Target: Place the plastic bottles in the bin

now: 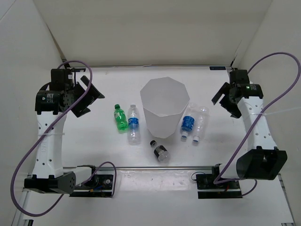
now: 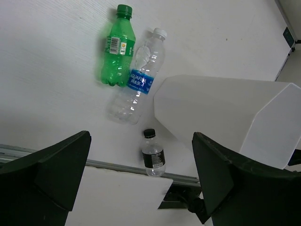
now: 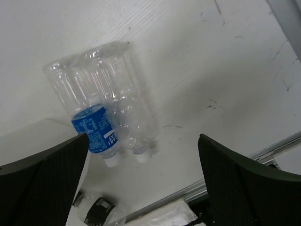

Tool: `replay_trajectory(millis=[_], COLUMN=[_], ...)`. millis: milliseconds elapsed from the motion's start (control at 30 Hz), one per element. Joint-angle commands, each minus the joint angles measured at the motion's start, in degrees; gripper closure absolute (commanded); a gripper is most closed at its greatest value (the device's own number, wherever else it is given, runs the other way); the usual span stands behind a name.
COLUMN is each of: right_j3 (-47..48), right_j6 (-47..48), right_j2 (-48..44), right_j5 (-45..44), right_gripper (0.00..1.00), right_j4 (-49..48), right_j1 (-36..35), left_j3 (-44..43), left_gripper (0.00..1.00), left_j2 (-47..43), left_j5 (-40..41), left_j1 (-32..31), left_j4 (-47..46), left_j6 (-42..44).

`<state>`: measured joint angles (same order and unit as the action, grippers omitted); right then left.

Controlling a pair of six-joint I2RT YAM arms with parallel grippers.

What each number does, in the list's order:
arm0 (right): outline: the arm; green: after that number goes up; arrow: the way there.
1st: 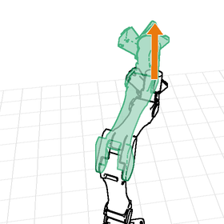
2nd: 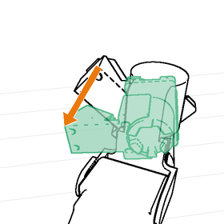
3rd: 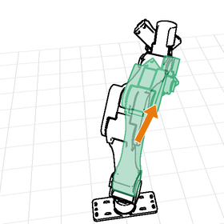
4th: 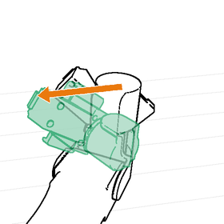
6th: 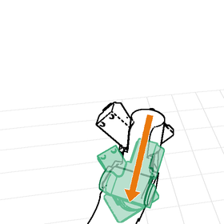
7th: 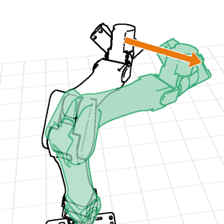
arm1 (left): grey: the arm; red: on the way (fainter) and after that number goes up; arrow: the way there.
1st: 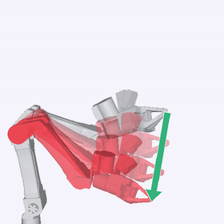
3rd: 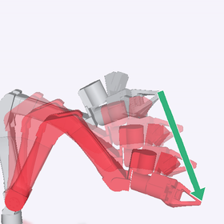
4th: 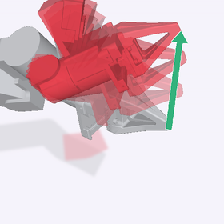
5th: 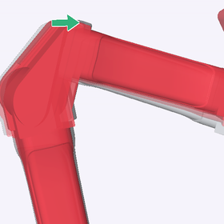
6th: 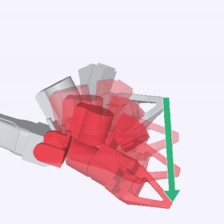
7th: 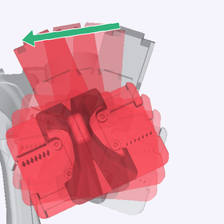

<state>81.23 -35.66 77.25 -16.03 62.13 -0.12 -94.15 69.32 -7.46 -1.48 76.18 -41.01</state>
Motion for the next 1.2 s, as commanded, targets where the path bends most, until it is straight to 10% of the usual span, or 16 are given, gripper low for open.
replay_trajectory(millis=[0, 867, 1167], right_j3=[-2.1, -11.9, -10.3], right_j6=[3.6, 5.2, 5.7], right_j2=[-1.1, 23.4, 26.2], right_j5=[8.3, 19.7, 18.9], right_gripper=[0.00, 0.00, 0.45], right_j4=[-5.2, -17.0, -16.3], right_j1=[0.5, 0.2, 2.9], left_j3=[-2.9, 0.7, 1.9], left_gripper=[0.00, 0.00, 0.00], left_j2=[-0.1, 4.1, 4.1], left_j5=[0.8, -0.7, 0.9], left_j1=[-0.2, -0.2, -0.2], left_j4=[1.9, 4.1, 4.1], left_j6=[1.2, 3.7, 3.2])
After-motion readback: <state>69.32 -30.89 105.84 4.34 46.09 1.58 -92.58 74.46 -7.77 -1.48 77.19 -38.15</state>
